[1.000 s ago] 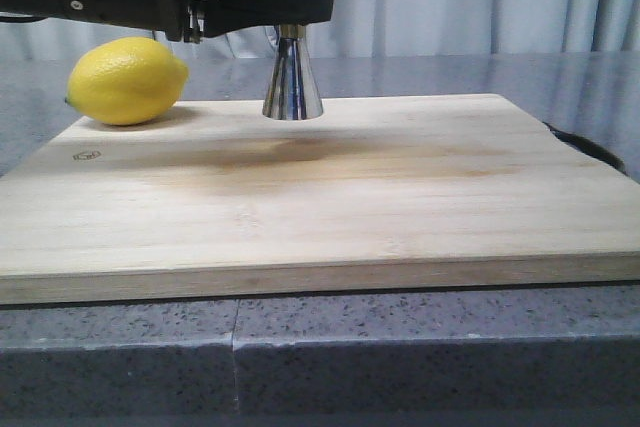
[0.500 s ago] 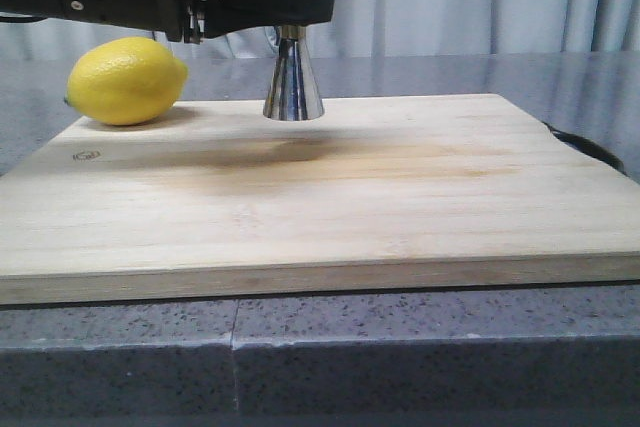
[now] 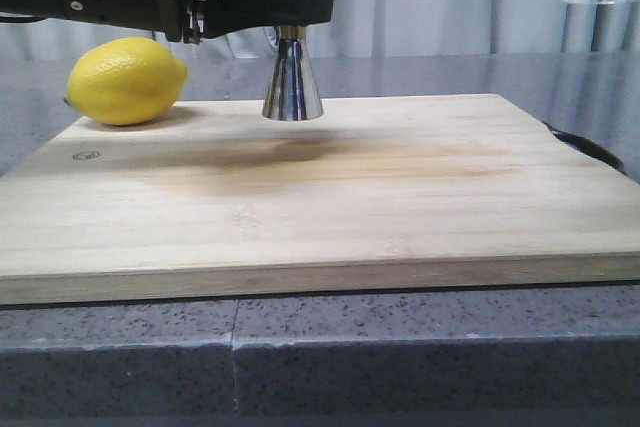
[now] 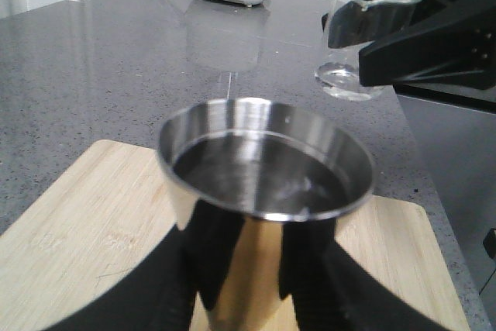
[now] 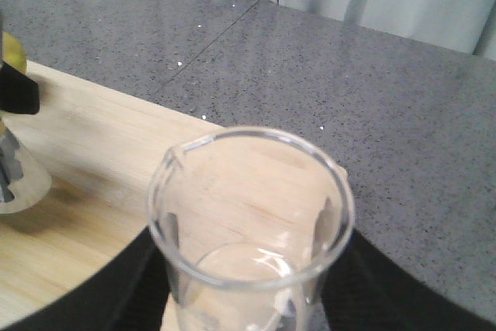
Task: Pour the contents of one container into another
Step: 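Tilt the beaker upright and lower it toward its spot on the board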
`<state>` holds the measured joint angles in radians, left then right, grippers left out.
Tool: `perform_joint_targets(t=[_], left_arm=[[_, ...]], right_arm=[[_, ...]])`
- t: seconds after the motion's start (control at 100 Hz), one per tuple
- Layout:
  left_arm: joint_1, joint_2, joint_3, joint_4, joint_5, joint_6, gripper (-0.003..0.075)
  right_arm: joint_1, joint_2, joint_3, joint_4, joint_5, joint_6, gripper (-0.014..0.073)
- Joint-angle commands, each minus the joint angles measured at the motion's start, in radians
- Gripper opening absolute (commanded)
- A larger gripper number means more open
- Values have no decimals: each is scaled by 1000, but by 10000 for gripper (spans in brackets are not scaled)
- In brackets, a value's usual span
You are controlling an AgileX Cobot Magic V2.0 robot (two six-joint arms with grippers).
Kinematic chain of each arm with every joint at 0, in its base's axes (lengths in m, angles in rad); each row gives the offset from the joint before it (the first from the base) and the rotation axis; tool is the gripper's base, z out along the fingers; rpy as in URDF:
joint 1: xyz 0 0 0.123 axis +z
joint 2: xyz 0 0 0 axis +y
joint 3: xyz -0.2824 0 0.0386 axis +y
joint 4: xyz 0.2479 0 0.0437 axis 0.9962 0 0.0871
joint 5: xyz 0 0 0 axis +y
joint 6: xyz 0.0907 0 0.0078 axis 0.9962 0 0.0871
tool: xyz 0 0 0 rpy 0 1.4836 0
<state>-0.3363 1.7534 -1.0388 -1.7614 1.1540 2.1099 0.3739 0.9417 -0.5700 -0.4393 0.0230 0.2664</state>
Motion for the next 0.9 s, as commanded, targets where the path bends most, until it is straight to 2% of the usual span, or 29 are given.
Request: perform_joint_targets(t=[0.0,0.19,0.38,0.64,0.89], left_arm=[[-7,-40,-28,-88,103,-2,238],[-7,-40,-28,-88,103,-2,238],[-7,-40,-28,-88,103,-2,238],[-7,-40,-28,-88,103,-2,238],[-7,-40,-28,-88,103,-2,238]], right_arm=[[-28,-19,15,6,-165,7,290],[-48,-7,130,18,-371,7,290],[-98,57,193,18,-480,-11,290],[-113,196,195,18,-611,-21,290],[-113,248,219,-1,-652,-27,290]])
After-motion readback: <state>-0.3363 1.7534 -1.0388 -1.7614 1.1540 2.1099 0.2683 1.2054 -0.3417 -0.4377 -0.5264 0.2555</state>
